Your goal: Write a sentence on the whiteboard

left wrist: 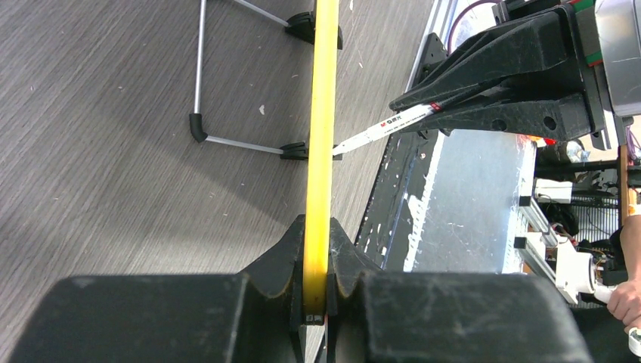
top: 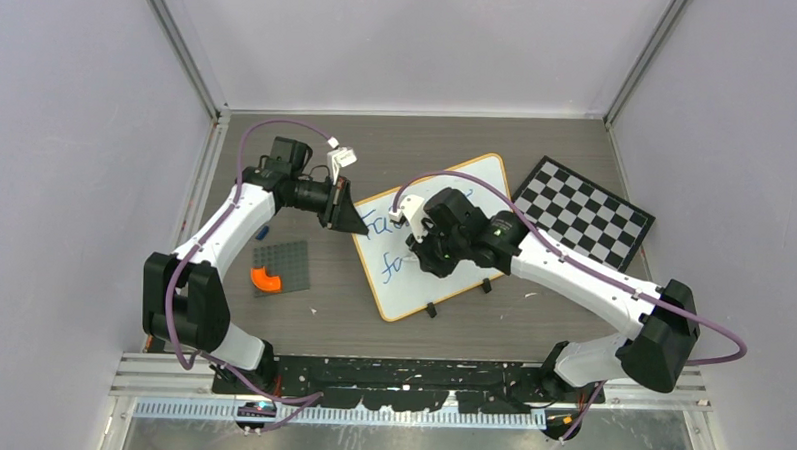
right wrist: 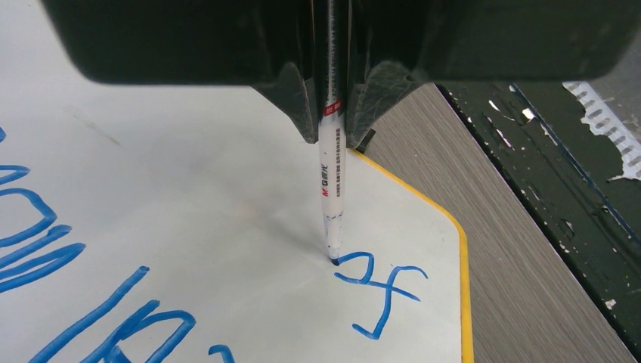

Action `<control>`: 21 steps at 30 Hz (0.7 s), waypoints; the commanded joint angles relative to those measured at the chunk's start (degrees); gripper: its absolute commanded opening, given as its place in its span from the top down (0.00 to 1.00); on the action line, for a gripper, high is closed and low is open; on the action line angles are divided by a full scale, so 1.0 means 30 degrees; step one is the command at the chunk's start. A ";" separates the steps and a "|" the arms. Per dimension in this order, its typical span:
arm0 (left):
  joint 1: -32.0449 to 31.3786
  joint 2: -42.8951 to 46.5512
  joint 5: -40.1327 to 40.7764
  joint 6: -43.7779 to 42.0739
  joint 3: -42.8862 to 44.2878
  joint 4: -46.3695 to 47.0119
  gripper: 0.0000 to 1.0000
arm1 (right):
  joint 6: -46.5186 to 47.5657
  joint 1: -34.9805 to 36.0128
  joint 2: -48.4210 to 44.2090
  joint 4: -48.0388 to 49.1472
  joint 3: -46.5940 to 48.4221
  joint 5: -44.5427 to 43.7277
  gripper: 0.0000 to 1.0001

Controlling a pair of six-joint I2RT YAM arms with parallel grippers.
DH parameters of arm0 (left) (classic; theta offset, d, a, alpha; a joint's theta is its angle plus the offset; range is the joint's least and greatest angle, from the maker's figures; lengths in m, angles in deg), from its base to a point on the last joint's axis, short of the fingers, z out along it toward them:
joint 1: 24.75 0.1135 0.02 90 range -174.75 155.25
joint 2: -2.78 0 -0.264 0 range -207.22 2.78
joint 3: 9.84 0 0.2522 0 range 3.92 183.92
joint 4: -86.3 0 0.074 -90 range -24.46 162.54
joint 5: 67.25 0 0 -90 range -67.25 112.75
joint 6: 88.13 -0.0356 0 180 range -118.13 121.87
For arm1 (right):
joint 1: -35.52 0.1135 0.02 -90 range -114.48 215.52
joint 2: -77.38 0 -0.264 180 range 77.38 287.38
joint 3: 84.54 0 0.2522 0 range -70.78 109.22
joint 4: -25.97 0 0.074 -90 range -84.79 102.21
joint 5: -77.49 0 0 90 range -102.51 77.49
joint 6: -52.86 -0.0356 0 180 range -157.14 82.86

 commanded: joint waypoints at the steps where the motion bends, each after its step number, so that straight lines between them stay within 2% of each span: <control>1: -0.0064 0.0021 -0.0382 0.0454 0.0826 -0.0608 1.00 | 0.0002 -0.0251 -0.0266 0.0816 0.0990 -0.0451 1.00; 15: -0.0064 -0.0020 -0.0360 0.0366 0.0724 -0.0618 1.00 | 0.0300 -0.0250 -0.0904 -0.0025 -0.0889 0.0639 1.00; 21: -0.0064 -0.0022 -0.0415 0.0395 0.0747 -0.0623 1.00 | 0.0558 -0.0259 -0.1235 -0.0673 -0.0333 0.0643 1.00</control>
